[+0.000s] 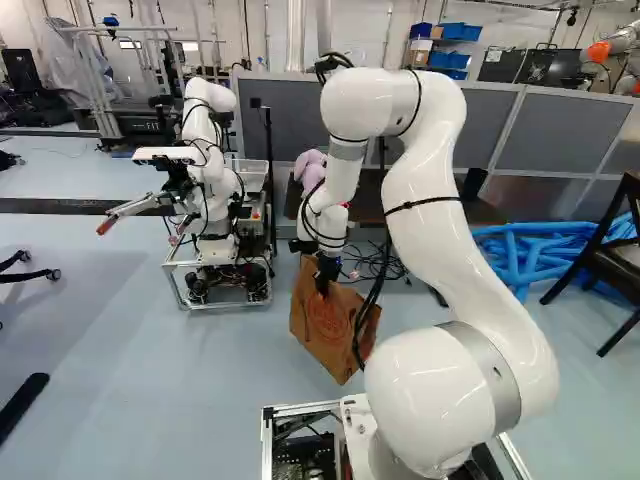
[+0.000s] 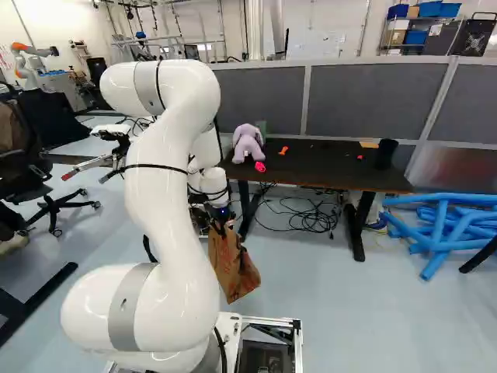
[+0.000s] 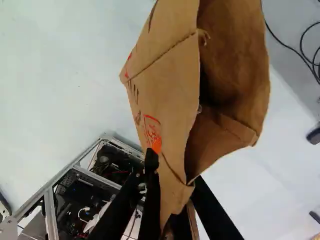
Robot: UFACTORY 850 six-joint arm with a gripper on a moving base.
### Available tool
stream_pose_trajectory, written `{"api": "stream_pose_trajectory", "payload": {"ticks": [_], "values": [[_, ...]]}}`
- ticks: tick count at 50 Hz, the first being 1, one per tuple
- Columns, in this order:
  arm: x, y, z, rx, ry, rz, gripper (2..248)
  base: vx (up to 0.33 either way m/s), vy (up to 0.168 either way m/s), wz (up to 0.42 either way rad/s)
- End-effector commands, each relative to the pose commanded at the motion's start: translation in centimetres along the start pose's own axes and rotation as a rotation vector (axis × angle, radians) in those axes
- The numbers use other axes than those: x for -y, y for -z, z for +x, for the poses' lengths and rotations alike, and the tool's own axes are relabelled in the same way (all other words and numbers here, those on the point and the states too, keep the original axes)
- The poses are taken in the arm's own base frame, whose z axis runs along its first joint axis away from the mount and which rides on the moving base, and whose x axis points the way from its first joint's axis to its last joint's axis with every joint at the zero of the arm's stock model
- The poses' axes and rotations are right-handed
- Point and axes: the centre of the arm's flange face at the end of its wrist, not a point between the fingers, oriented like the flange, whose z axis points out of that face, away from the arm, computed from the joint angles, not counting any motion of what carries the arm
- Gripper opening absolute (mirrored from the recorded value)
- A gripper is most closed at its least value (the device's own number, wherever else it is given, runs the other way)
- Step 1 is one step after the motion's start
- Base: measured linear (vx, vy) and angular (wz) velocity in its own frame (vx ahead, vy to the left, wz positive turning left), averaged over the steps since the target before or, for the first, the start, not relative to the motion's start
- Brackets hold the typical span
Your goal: Pick up the bag on the ground and place it on the table
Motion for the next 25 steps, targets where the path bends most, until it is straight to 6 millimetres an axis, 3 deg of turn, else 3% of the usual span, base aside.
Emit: {"api": "stream_pose_trajectory", "payload": {"ticks": [25], "values": [[1.1, 3.7, -2.1, -0.026, 0.002, -0.012, 26, 0.000, 0.000, 0.000]]}}
